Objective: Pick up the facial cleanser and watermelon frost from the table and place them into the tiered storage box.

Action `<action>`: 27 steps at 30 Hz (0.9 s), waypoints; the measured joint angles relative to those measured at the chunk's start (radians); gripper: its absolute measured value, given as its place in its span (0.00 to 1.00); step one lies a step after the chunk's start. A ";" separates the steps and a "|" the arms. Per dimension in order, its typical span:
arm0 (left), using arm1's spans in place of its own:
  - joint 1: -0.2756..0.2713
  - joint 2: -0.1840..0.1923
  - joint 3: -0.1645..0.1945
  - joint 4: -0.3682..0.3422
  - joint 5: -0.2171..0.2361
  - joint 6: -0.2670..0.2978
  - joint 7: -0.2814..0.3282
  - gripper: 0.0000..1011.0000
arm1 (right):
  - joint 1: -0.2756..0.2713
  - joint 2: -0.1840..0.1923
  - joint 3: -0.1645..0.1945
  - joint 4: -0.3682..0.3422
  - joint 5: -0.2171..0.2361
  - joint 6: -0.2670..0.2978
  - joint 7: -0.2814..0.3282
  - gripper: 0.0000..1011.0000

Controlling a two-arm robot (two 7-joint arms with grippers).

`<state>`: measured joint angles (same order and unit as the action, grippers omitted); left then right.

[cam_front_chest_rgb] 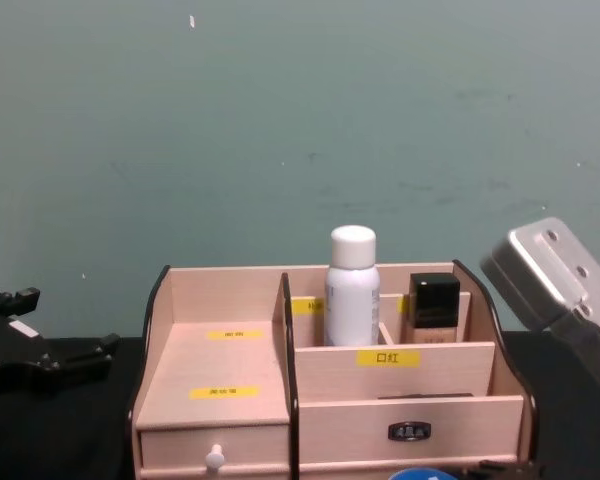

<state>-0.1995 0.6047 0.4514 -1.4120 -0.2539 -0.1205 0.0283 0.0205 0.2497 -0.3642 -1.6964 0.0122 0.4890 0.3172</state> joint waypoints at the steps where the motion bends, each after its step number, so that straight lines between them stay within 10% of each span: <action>1: 0.000 0.000 0.000 0.000 0.000 0.000 0.000 1.00 | 0.000 0.000 0.000 0.000 0.000 0.000 0.000 0.73; 27: 0.000 0.000 0.000 0.000 0.000 0.000 0.000 1.00 | -0.004 0.025 -0.002 -0.042 0.051 -0.040 0.039 0.73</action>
<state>-0.1996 0.6047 0.4514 -1.4120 -0.2539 -0.1205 0.0283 0.0164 0.2750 -0.3664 -1.7389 0.0635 0.4491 0.3557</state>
